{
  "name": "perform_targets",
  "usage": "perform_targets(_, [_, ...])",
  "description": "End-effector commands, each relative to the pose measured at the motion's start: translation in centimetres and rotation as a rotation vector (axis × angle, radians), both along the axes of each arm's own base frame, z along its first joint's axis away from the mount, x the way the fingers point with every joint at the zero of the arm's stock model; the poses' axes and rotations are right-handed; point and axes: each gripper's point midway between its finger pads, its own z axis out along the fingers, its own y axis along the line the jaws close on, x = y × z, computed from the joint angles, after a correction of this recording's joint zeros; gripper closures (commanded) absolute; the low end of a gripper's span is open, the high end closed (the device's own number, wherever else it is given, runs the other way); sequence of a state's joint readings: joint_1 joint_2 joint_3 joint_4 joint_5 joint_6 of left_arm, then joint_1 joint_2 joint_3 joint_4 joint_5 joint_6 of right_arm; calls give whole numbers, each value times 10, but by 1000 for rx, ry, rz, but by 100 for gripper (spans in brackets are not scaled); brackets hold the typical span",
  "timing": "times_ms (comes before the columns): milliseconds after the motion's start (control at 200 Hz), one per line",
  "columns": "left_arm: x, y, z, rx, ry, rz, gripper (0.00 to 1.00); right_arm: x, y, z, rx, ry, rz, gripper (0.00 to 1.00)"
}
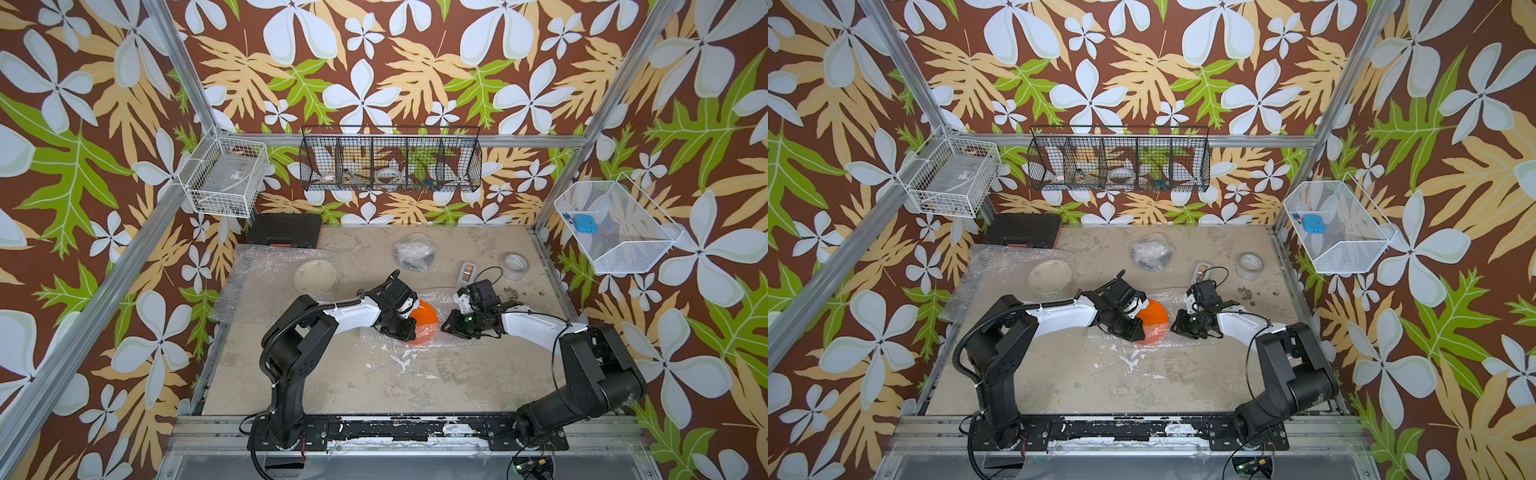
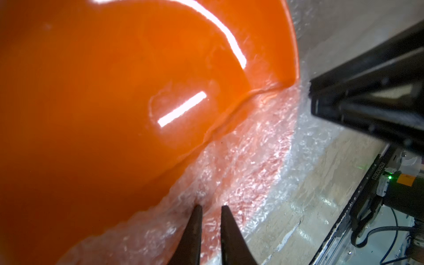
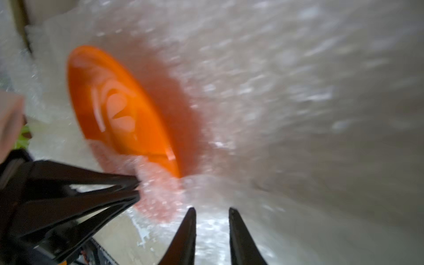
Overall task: Wrap dinner plates in bubble wrap
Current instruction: Wrap the plate in the bubble wrap.
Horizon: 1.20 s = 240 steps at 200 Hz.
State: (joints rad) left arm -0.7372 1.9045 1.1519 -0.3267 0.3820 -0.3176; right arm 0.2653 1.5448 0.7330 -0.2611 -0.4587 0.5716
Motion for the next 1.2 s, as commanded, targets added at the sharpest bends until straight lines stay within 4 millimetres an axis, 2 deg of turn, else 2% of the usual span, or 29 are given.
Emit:
perform_targets(0, [-15,23,-15,91,79,31,81,-7,-51,-22,-62,58,-153,66])
perform_targets(105, [-18,26,-20,97,100,37,81,-22,-95,-30,-54,98,-281,63])
perform_targets(210, [-19,27,-22,96,107,39,81,-30,-130,-24,-53,94,-380,60])
perform_targets(370, [-19,22,-19,72,116,35,81,-28,-126,4,-10,41,-397,55])
perform_targets(470, [-18,21,-19,69,118,37,81,-37,-126,9,-14,49,-420,50])
perform_targets(646, [-19,21,-20,71,124,39,81,-56,-109,9,79,81,-428,44])
perform_targets(826, [-18,20,-18,69,122,36,81,-57,-103,24,140,39,-468,41])
perform_targets(866, [-18,20,-18,69,123,34,81,-57,-98,30,170,25,-459,35])
perform_targets(921, [-18,20,-18,68,123,34,81,-55,-92,39,202,-1,-443,19])
perform_targets(981, [-17,20,-18,67,124,34,81,-54,-85,44,218,-17,-433,9])
perform_targets(1046, [-17,19,-17,67,123,35,81,-55,-76,41,243,-12,-416,2])
perform_targets(1196, [-17,18,-18,65,127,32,81,-53,-72,21,252,36,-422,3])
